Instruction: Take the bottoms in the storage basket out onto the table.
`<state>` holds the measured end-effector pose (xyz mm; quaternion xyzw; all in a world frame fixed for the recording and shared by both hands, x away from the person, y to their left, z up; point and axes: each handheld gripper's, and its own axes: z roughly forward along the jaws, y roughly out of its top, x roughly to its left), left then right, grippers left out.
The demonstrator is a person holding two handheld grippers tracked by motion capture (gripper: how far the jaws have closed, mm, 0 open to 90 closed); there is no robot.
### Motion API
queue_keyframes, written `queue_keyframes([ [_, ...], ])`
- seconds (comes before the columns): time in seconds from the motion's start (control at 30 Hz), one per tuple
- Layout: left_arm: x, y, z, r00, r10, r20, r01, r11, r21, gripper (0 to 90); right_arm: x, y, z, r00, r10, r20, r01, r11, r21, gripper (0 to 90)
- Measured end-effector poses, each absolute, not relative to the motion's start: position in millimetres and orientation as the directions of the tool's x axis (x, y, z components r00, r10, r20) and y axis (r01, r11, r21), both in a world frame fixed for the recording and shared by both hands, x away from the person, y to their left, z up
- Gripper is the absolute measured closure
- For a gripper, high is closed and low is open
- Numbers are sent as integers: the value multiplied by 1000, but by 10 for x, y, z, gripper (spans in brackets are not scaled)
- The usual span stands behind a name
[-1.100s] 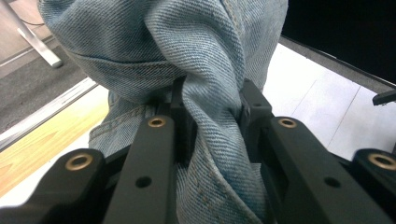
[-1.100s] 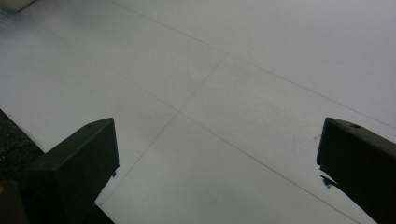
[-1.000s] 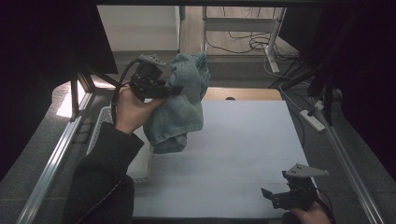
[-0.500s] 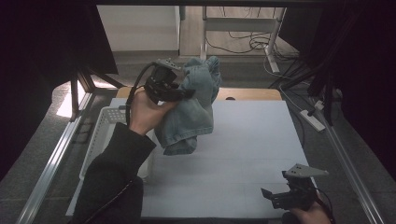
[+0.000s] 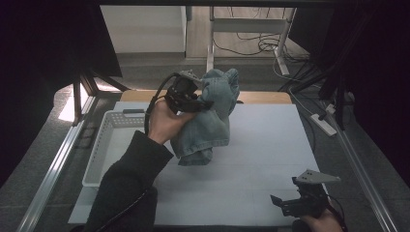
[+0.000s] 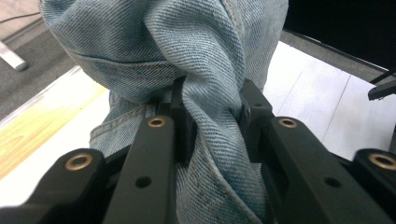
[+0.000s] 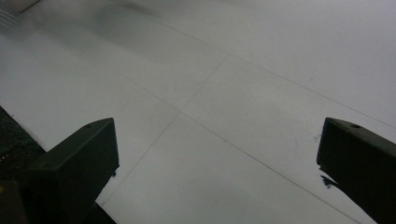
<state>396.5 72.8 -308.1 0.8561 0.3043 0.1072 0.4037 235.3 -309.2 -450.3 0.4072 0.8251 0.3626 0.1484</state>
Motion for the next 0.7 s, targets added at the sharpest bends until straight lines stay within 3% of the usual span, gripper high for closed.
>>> queue_keyframes([
  [0.7,4049,449,-3484,801,593,-83,456,-515,726,715,2351,-3089,-4503,-629,776,47,561,411,719,0],
])
